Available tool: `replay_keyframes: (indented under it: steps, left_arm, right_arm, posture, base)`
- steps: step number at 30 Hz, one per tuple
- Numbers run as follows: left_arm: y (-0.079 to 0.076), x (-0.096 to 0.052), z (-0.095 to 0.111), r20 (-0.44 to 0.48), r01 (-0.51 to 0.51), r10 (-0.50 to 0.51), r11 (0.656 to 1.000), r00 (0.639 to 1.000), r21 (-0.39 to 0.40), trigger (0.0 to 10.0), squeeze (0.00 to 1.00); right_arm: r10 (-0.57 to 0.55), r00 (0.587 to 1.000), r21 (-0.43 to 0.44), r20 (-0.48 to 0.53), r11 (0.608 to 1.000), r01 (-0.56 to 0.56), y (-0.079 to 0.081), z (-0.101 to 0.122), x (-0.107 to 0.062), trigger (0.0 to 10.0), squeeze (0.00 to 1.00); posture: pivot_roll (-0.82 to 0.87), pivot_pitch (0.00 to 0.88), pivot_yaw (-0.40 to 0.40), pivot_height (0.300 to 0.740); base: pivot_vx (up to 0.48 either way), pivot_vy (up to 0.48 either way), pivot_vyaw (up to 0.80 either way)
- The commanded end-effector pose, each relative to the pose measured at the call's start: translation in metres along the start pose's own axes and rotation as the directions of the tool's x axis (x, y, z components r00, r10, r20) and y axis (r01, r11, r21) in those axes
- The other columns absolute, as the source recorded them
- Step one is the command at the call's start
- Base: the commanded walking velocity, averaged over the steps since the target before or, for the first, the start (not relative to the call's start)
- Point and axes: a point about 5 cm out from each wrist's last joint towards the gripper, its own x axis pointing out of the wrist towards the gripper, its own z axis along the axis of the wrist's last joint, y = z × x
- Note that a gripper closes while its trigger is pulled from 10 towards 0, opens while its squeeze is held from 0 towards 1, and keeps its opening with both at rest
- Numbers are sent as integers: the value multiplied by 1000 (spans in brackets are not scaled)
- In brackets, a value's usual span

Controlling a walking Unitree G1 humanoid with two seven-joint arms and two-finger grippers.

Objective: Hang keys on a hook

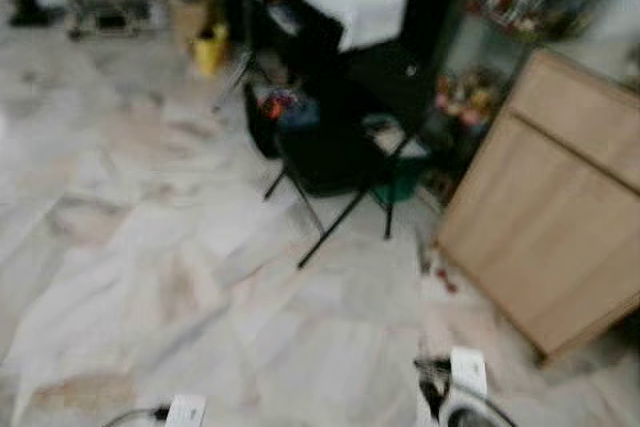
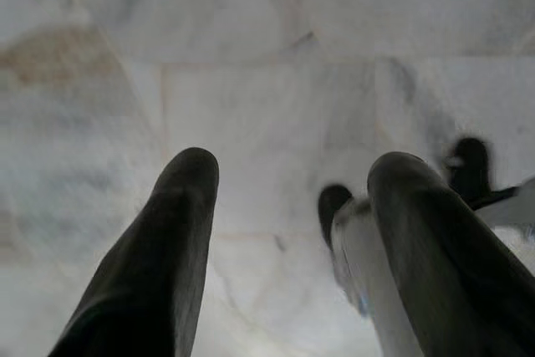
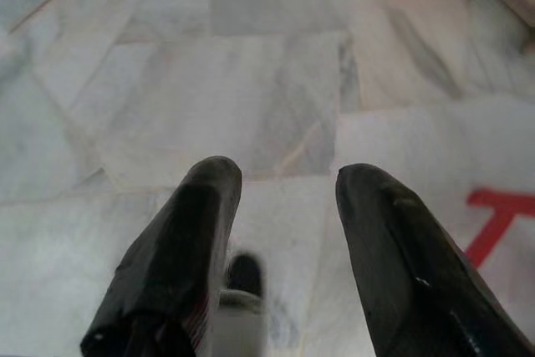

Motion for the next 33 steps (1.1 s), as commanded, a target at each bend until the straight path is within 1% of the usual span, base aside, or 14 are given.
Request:
replay_keyframes:
  steps: [1,5,8,12,14,15,18,21,22,24,33]
  left_arm:
    - [-10,1,3,6,31,-31,1000,1000,3,10000,0]
    - [-10,1,3,5,36,-36,999,999,-3,10000,0]
    - [-11,1,4,6,36,-36,999,999,-4,10000,0]
    - [-11,1,2,-15,35,-35,999,999,31,10000,0]
    - [-11,1,2,-15,35,-35,999,999,31,10000,0]
    - [-10,1,2,-13,25,-25,998,1000,59,10000,0]
    - [-8,1,1,-14,16,-16,999,1000,31,10000,0]
    - [-7,1,1,-12,10,-10,1000,1000,5,10000,0]
    - [-8,1,1,-17,16,-16,1000,1000,25,10000,0]
    - [-8,1,1,-21,13,-12,999,1000,37,10000,0]
    - [-10,1,0,-21,14,-14,1000,1000,24,10000,0]
  right_arm:
    - [-33,999,11,-8,999,33,-9,-1,-1,10000,0]
    - [-32,999,-8,-10,999,32,-10,0,-1,10000,0]
    - [-32,999,-4,-9,999,32,-9,0,-1,10000,0]
    - [-28,1000,-9,-10,1000,28,-9,0,-1,10000,0]
    - [-28,1000,-12,-11,1000,27,-9,1,-1,10000,0]
    - [-30,999,-9,-12,1000,30,-10,0,-1,10000,0]
    - [-32,999,-9,-12,999,32,-10,0,-1,10000,0]
    - [-32,999,-12,-14,999,32,-10,1,-1,10000,0]
    - [-33,999,-12,-14,999,33,-10,1,-1,10000,0]
    - [-34,999,-11,-14,999,34,-10,1,-1,10000,0]
    - [-36,999,-11,-16,999,36,-10,1,-1,10000,0]
  posture:
    - [50,0,-68,740]
    - [50,0,-69,740]
    - [50,0,-68,740]
    - [50,0,-68,740]
    - [50,0,-68,740]
    - [50,0,-68,740]
    - [52,0,-71,740]
    - [49,0,-71,740]
    - [48,0,-71,740]
    - [48,0,-71,740]
    - [46,0,-72,740]
  base:
    - [0,0,-800]
    - [0,0,-800]
    - [0,0,-800]
    - [0,0,-800]
    - [0,0,-800]
    - [0,-345,-800]
    - [0,-480,-800]
    - [0,0,-800]
    - [0,0,-800]
    - [0,0,-800]
    - [0,0,-794]
